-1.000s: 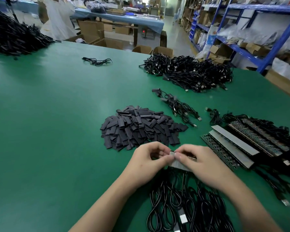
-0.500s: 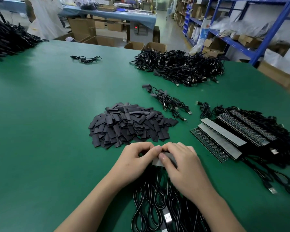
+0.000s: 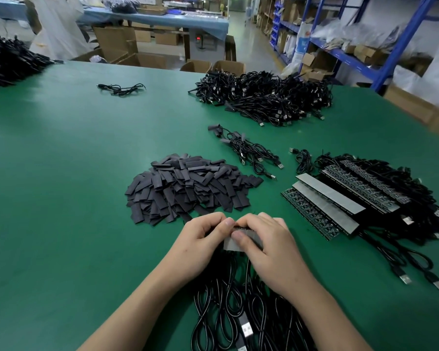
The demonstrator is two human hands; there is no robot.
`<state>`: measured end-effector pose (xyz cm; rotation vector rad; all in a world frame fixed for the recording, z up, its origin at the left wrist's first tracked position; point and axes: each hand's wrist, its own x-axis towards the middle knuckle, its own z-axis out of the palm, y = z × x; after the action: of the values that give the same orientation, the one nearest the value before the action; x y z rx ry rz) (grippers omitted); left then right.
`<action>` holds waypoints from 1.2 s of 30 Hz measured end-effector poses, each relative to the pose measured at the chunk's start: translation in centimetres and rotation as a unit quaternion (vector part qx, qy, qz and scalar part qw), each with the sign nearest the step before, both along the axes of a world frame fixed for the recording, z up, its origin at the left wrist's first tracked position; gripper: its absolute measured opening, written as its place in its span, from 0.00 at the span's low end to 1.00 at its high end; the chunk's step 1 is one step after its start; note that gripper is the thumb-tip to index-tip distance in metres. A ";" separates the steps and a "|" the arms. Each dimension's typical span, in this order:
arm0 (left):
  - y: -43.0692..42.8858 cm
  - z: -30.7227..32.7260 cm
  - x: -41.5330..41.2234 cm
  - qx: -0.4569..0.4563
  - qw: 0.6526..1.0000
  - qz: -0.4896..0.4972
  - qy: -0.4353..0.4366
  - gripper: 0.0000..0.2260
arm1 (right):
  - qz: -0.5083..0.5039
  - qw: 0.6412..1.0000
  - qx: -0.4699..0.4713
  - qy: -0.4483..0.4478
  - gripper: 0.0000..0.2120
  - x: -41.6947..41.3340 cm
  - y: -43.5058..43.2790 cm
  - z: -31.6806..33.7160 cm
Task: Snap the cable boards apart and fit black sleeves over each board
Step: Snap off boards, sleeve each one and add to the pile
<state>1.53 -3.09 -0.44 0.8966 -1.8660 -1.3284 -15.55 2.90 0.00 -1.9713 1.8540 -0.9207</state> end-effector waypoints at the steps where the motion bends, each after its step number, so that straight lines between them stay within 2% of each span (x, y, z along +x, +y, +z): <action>1: 0.1 0.0 0.0 -0.010 1.000 0.007 -0.006 0.17 | 0.003 1.000 -0.004 -0.003 0.15 0.1 0.0 0.0; 6: 0.7 0.4 -0.4 -0.063 0.997 0.035 -0.013 0.18 | 0.006 0.999 -0.032 -0.015 0.14 0.3 0.1 0.4; 10: 0.8 0.7 -0.5 -0.054 0.998 0.027 0.010 0.20 | 0.006 0.999 0.004 -0.051 0.16 0.2 0.2 0.7; 21: 1.3 0.8 -0.7 -0.024 0.998 0.014 0.055 0.18 | 0.037 0.986 0.066 -0.146 0.11 0.0 0.4 1.4; 25: 1.3 1.2 -0.8 -0.029 0.998 0.014 0.060 0.17 | 0.093 0.955 0.088 -0.266 0.11 -0.1 0.3 1.5; 28: 1.3 1.3 -0.8 -0.026 0.998 0.016 0.058 0.21 | 0.086 0.967 0.081 -0.227 0.12 -0.2 0.1 1.5; 32: 1.1 1.8 -0.3 -0.072 0.994 0.055 0.067 0.25 | 0.019 0.991 0.066 -0.118 0.05 -1.0 0.0 1.3; 34: 0.9 1.9 0.0 -0.092 0.989 0.079 0.080 0.24 | 0.006 0.998 0.030 -0.046 0.08 -1.2 0.1 1.5; 36: 0.7 1.8 0.2 -0.091 0.987 0.098 0.095 0.21 | 0.016 0.998 0.006 -0.060 0.13 -0.9 0.3 2.0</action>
<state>1.70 -2.35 1.39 0.8056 -1.6764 -1.0660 -16.42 3.19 2.00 -1.8893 1.7530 -0.9947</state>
